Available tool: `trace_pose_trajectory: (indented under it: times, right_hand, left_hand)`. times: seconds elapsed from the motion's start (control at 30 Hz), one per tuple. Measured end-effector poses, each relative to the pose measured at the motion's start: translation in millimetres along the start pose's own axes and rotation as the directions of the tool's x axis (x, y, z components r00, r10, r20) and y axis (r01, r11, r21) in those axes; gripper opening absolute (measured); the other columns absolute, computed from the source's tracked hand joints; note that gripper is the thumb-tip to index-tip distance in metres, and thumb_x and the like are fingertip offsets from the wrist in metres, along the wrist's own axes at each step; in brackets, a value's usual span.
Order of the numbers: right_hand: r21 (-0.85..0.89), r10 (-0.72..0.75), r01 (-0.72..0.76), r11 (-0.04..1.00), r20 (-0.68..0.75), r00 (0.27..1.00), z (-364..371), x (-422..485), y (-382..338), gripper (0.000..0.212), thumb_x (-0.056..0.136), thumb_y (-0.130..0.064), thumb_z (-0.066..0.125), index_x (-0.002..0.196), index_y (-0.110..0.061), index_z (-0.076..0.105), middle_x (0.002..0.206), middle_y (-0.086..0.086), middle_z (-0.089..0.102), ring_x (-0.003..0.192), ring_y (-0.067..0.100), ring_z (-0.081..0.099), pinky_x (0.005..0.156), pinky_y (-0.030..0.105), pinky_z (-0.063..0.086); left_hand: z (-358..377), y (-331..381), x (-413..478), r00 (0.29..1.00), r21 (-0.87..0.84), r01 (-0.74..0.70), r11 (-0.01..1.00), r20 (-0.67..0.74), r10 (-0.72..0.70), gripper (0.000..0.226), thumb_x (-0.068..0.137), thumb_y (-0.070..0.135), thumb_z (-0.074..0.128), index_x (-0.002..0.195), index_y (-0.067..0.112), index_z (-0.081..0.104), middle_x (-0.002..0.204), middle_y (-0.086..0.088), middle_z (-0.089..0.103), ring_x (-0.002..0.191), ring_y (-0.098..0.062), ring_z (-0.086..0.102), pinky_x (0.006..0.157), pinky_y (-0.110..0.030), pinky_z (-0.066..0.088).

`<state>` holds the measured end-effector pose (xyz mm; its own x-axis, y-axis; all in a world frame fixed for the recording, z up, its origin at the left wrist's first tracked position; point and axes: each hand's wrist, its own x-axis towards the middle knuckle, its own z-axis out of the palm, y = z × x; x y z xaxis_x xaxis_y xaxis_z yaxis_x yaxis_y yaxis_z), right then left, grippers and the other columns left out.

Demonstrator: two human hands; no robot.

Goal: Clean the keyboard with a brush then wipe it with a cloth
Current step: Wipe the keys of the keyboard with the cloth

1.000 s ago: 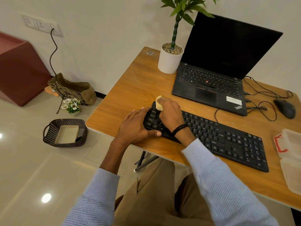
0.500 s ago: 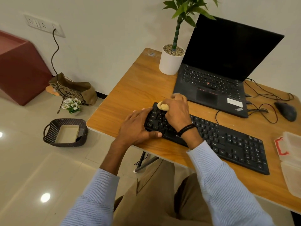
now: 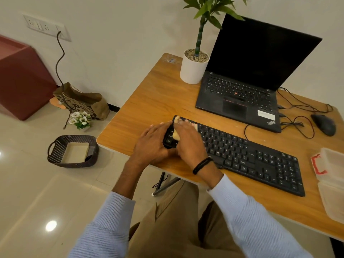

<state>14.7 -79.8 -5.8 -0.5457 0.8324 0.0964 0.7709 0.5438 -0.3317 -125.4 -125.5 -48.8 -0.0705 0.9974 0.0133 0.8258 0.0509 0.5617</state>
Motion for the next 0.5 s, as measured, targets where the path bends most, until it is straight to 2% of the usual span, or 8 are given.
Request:
trace_pose_trajectory:
  times: [0.1,0.13,0.2,0.27,0.33,0.37,0.5]
  right_hand:
    - [0.048,-0.082,0.081,0.996,0.035,0.996,-6,-26,-6,0.066,0.085,0.011,0.053,0.146,-0.013,0.043,0.152,0.006,0.041,0.144,0.020,0.031,0.117,0.024,0.009]
    - [0.078,-0.094,0.089,0.993,0.064,0.993,-11,-32,-5,0.065,0.085,0.010,0.054,0.144,-0.016,0.047,0.149,0.005,0.045,0.141,0.020,0.036,0.117,0.025,0.014]
    - [0.150,-0.068,0.054,0.987,0.095,0.993,-25,-33,3,0.055,0.086,0.004,0.061,0.135,-0.022,0.057,0.136,0.004,0.059,0.127,0.020,0.052,0.111,0.033,0.037]
    - [0.165,0.022,-0.021,0.986,-0.006,1.000,-33,-17,15,0.047,0.086,-0.001,0.066,0.127,-0.023,0.063,0.124,0.002,0.066,0.114,0.019,0.060,0.098,0.033,0.049]
    - [0.110,0.118,-0.099,0.989,-0.184,0.976,-32,10,31,0.049,0.085,0.003,0.064,0.129,-0.018,0.061,0.129,0.006,0.063,0.118,0.022,0.058,0.102,0.032,0.047]
    - [0.090,0.146,-0.129,0.987,-0.221,0.964,-30,21,35,0.051,0.084,0.005,0.063,0.130,-0.015,0.060,0.133,0.009,0.060,0.122,0.023,0.056,0.105,0.032,0.044]
    - [0.048,0.118,-0.114,0.992,-0.106,0.987,-9,33,31,0.052,0.083,0.008,0.058,0.132,-0.010,0.057,0.137,0.011,0.057,0.128,0.028,0.051,0.110,0.038,0.039]
  left_hand:
    - [-1,-1,0,1.000,-0.028,-0.001,1.000,-0.009,0.001,0.105,0.067,0.070,0.030,0.161,0.024,0.024,0.164,0.003,0.033,0.153,-0.011,0.022,0.125,-0.034,0.007]
    - [-1,0,0,1.000,-0.028,-0.001,1.000,-0.005,0.000,0.106,0.067,0.072,0.030,0.161,0.025,0.023,0.164,0.002,0.033,0.153,-0.011,0.021,0.125,-0.033,0.007]
    - [-3,1,-1,1.000,-0.017,0.002,1.000,0.016,-0.001,0.113,0.066,0.085,0.034,0.162,0.027,0.020,0.165,0.001,0.031,0.154,-0.012,0.019,0.125,-0.034,0.006]
    - [-6,3,-1,0.999,-0.018,0.013,1.000,0.038,-0.013,0.122,0.061,0.093,0.037,0.162,0.028,0.017,0.166,0.000,0.028,0.154,-0.014,0.018,0.124,-0.035,0.005]
    - [-9,7,-3,0.999,-0.028,0.022,0.999,0.045,-0.021,0.124,0.059,0.094,0.037,0.162,0.028,0.017,0.167,-0.002,0.027,0.154,-0.017,0.018,0.124,-0.036,0.005]
    - [-10,9,-4,0.999,-0.031,0.021,0.999,0.045,-0.020,0.125,0.058,0.094,0.037,0.162,0.028,0.017,0.167,-0.003,0.027,0.154,-0.018,0.018,0.124,-0.036,0.005]
    - [-10,12,-5,0.998,-0.018,0.032,0.999,0.051,-0.031,0.119,0.065,0.089,0.049,0.162,0.028,0.017,0.167,-0.002,0.026,0.154,-0.017,0.017,0.124,-0.034,0.005]
